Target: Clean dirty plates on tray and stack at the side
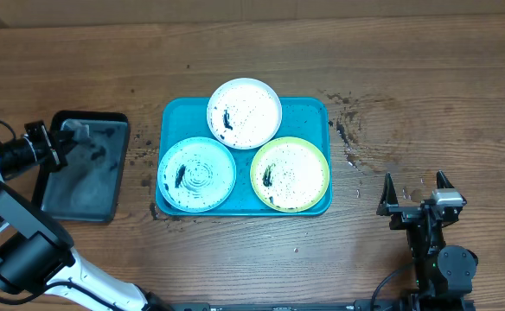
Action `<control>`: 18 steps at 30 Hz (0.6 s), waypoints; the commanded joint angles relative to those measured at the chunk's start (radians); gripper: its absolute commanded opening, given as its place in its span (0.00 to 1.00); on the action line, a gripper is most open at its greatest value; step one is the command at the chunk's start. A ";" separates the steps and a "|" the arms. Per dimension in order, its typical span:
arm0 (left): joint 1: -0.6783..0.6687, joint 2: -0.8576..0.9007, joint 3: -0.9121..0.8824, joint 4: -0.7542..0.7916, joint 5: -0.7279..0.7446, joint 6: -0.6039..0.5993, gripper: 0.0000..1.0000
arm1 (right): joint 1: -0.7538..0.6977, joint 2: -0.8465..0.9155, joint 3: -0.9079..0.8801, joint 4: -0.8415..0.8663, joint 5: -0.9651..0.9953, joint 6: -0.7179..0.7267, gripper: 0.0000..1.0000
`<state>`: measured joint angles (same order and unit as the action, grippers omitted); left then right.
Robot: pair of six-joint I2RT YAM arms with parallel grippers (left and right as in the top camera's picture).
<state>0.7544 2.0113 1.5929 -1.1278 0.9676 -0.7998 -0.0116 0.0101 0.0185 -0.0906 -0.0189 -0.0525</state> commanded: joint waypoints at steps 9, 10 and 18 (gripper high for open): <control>-0.068 0.018 -0.008 -0.020 -0.443 0.163 0.04 | 0.001 -0.007 -0.010 0.006 0.006 -0.004 1.00; -0.071 0.023 -0.007 -0.021 -0.441 0.193 0.04 | 0.001 -0.007 -0.010 0.006 0.006 -0.004 1.00; -0.064 -0.009 0.137 -0.173 -0.409 0.252 0.04 | 0.001 -0.007 -0.010 0.006 0.006 -0.004 1.00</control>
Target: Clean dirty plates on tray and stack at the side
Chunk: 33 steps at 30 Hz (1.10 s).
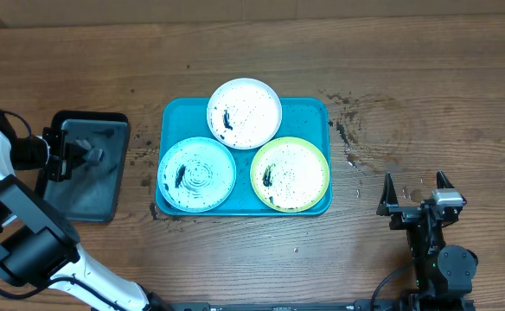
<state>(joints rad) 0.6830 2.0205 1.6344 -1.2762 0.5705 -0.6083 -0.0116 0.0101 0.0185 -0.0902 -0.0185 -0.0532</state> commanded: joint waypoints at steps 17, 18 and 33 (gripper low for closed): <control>0.008 0.024 0.022 0.016 -0.081 -0.001 0.04 | 0.001 -0.007 -0.010 0.006 0.006 -0.003 1.00; 0.008 0.018 0.060 -0.019 -0.086 0.012 0.04 | 0.001 -0.007 -0.010 0.006 0.006 -0.003 1.00; -0.062 0.012 0.019 -0.005 -0.394 -0.005 0.04 | 0.001 -0.007 -0.010 0.006 0.006 -0.003 1.00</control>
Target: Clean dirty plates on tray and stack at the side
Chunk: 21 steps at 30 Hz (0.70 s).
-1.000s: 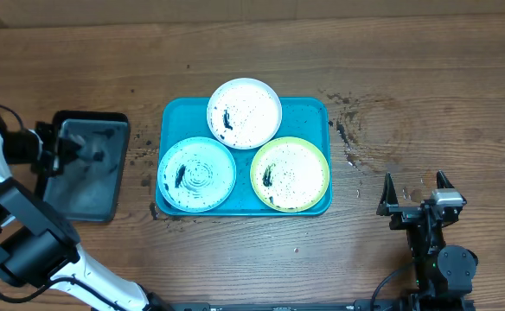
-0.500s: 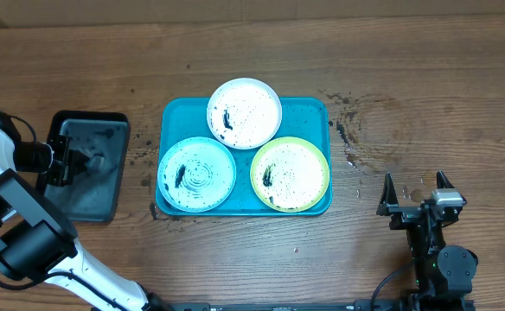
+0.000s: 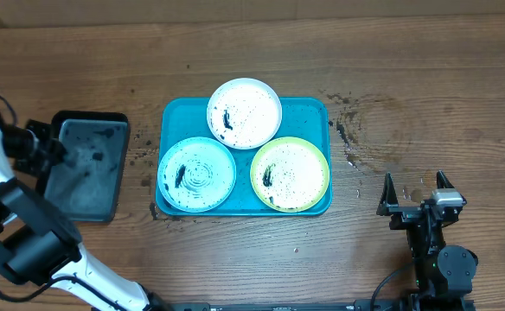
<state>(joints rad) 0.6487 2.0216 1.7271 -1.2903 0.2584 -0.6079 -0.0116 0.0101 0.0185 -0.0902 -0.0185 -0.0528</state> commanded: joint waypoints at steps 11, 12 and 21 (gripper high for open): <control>-0.053 -0.016 0.279 -0.349 -0.109 0.051 0.04 | 0.001 -0.007 -0.010 0.006 0.006 -0.003 1.00; -0.062 -0.025 0.335 -0.401 -0.113 0.051 0.04 | 0.001 -0.007 -0.010 0.006 0.006 -0.003 1.00; -0.285 -0.151 0.316 -0.400 -0.098 0.113 0.04 | 0.001 -0.007 -0.010 0.006 0.006 -0.003 1.00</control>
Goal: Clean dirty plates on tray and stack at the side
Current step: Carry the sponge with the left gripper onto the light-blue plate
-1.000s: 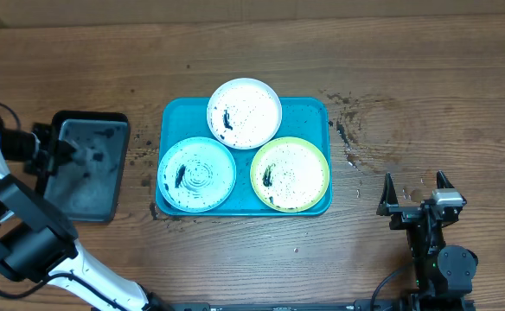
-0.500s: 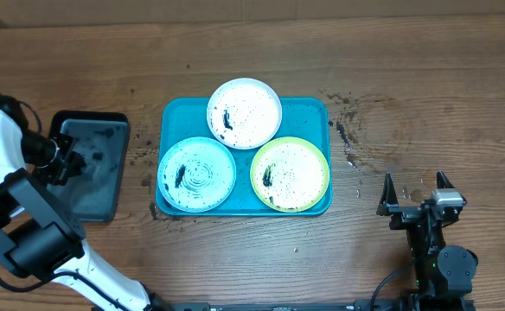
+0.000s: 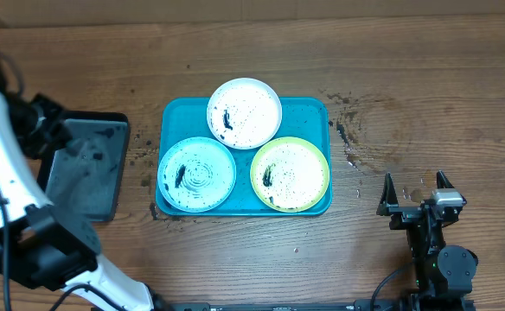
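Three dirty plates lie on the blue tray (image 3: pixel 317 111): a white one (image 3: pixel 244 114) at the back, a light blue one (image 3: pixel 196 174) front left, and a green-rimmed one (image 3: pixel 290 174) front right. All are speckled, each with a dark smear. My left gripper (image 3: pixel 50 128) hangs over the left edge of a dark basin (image 3: pixel 84 173), well left of the plates. Its jaws are too dark to read. My right gripper (image 3: pixel 417 192) stands open and holds nothing, to the right of the tray.
The dark basin sits on the wooden table left of the blue tray, with grey wet patches inside. Dark crumbs are scattered on the wood (image 3: pixel 348 130) by the tray's right edge and around its left front corner.
My left arm has risen and looms larger in view. Its gripper has shifted slightly back and right along the basin's left edge. The plates and right arm are unchanged.
My left gripper first reached into the back of the dark basin. It then sat nearer the basin's middle. After that it was outside the basin's left edge, and now it is raised there. The plates, the tray and the right gripper stayed put throughout.
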Action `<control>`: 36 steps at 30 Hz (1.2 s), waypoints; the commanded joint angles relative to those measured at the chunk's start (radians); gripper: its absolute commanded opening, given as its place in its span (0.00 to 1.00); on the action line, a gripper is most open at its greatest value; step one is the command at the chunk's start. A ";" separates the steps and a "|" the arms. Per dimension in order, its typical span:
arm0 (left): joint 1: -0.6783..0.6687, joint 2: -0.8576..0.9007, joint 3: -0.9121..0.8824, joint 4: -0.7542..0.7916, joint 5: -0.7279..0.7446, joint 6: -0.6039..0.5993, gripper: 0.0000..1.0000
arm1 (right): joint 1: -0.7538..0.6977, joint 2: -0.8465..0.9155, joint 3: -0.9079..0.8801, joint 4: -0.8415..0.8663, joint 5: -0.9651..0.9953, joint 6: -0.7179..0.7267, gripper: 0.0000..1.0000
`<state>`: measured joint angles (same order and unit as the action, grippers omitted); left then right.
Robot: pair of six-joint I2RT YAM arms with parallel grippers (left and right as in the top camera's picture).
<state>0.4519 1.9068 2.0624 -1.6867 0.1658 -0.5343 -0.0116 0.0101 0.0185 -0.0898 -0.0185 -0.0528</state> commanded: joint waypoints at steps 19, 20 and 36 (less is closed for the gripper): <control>-0.619 -0.030 -0.635 0.527 -0.069 0.094 0.04 | 0.001 -0.007 -0.010 0.005 0.006 -0.003 1.00; -0.619 -0.030 -0.649 0.544 -0.068 0.094 0.04 | 0.001 -0.007 -0.010 0.005 0.006 -0.003 1.00; -0.627 -0.030 -0.797 0.692 -0.026 0.251 1.00 | 0.001 -0.007 -0.010 0.005 0.006 -0.003 1.00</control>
<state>-0.1699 1.8778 1.2682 -0.9913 0.1524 -0.3397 -0.0116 0.0101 0.0185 -0.0902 -0.0185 -0.0525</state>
